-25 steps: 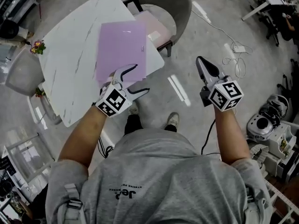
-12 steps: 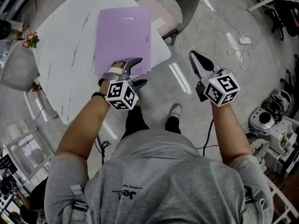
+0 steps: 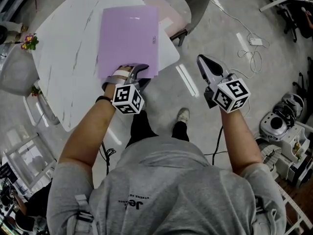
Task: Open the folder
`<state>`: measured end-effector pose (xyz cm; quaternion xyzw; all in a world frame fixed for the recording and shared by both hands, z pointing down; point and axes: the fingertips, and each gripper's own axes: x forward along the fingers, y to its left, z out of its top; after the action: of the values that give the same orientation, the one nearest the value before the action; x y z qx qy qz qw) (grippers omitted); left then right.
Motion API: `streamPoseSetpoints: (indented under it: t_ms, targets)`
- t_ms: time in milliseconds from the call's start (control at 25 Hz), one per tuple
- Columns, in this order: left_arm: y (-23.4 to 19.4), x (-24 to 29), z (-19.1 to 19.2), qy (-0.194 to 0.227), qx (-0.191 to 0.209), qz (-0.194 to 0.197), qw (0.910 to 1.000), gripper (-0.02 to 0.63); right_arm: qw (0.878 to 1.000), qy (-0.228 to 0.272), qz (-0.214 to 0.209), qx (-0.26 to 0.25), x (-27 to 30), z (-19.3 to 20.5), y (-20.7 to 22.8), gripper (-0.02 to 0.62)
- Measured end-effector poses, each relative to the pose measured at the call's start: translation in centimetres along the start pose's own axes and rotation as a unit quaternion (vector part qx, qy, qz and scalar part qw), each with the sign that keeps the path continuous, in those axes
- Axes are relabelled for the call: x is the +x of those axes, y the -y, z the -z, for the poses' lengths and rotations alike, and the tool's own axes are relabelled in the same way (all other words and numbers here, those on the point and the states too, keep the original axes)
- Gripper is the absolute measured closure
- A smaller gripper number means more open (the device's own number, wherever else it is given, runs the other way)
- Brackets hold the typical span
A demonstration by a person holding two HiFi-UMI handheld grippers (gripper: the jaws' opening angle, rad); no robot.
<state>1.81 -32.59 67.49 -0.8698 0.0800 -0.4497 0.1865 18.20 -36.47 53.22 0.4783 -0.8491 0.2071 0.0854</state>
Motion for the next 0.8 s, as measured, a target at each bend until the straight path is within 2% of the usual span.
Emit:
streamPoseSetpoints:
  t_ms: [200, 320, 440, 600, 800]
  targets:
    - [-0.3, -0.6, -0.4, 0.026, -0.054, 0.041, 0.9974, 0.390, 1.000, -0.001, 0.001, 0.004, 0.0, 0.1, 0.3, 0.592]
    - [-0.7, -1.3, -0.8, 0.060, -0.123, 0.081, 0.9872, 0.390, 1.000, -0.001, 0.000, 0.007, 0.0, 0.2, 0.2, 0.592]
    - [-1.3, -2.0, -1.0, 0.083, -0.157, 0.106, 0.9785, 0.405, 1.000, -0.002, -0.001, 0.007, 0.1, 0.2, 0.2, 0.592]
    - [-2.2, -3.0, -1.5, 0.111, -0.178, 0.103, 0.9723, 0.466, 1.000, -0.001, -0.001, 0.007, 0.0, -0.1, 0.3, 0.592]
    - [-4.1, -4.5, -2.1, 0.162, -0.210, 0.070, 0.9617, 0.518, 1.000, -0.006, -0.018, 0.014, 0.7, 0.2, -0.7, 0.592]
